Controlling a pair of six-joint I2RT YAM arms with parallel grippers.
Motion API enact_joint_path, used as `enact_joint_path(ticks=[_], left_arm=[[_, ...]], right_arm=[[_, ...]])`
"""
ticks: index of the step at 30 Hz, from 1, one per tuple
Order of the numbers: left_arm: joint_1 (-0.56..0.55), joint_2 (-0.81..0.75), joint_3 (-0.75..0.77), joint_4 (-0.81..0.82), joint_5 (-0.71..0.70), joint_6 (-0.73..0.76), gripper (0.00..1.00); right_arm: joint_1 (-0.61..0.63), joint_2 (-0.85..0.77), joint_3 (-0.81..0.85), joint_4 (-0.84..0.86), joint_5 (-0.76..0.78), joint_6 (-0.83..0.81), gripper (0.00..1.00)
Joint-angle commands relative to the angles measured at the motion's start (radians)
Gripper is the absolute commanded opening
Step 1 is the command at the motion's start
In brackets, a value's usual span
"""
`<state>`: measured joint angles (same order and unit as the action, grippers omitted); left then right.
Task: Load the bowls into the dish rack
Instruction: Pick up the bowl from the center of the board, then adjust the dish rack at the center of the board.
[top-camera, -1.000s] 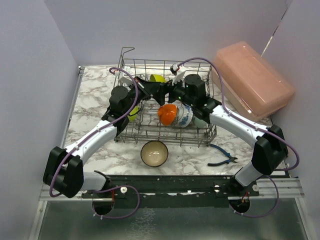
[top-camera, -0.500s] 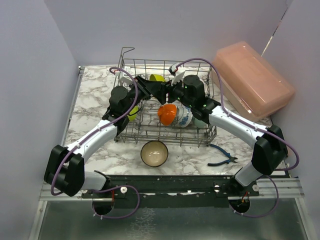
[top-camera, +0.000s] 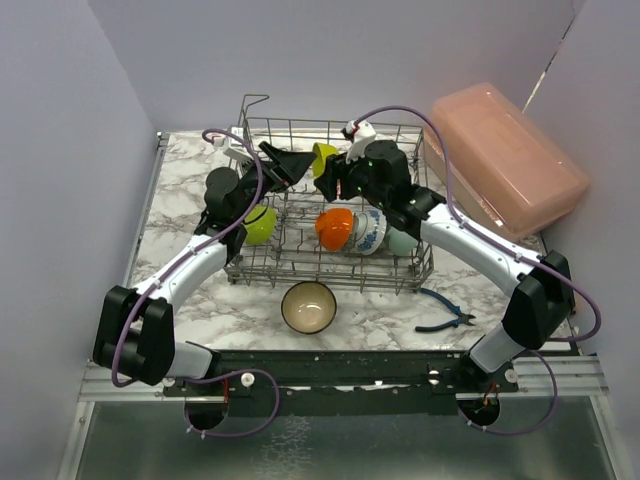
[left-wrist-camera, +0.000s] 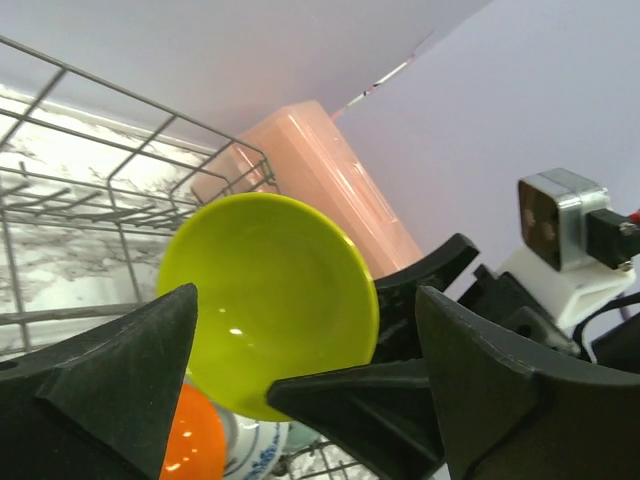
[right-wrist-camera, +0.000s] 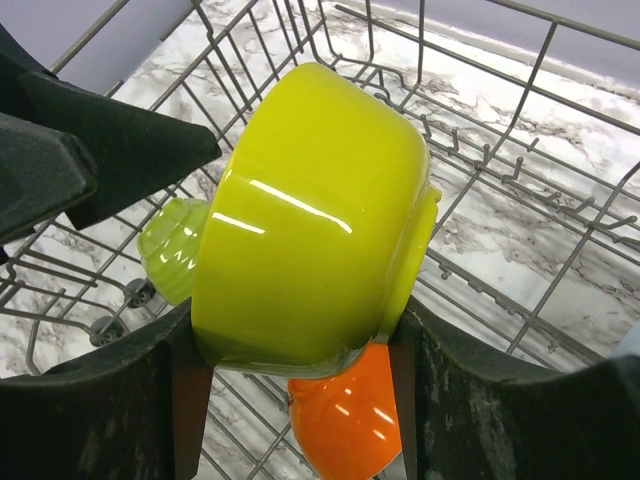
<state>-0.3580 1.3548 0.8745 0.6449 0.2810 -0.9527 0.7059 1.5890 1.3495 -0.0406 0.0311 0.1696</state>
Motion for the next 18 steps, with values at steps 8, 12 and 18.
enact_joint_path(ticks=[8,12,18], left_arm=[[0.109,-0.044,0.118,-0.181,0.051,0.334,0.93],[0.110,-0.088,0.192,-0.392,-0.070,0.554,0.94],[0.113,-0.086,0.277,-0.627,-0.357,0.795,0.94]], right_arm=[[-0.096,0.052,0.131,-0.194,-0.119,0.058,0.01],[-0.151,0.049,0.128,-0.207,-0.212,0.088,0.01],[-0.205,0.045,0.128,-0.228,-0.303,0.115,0.01]])
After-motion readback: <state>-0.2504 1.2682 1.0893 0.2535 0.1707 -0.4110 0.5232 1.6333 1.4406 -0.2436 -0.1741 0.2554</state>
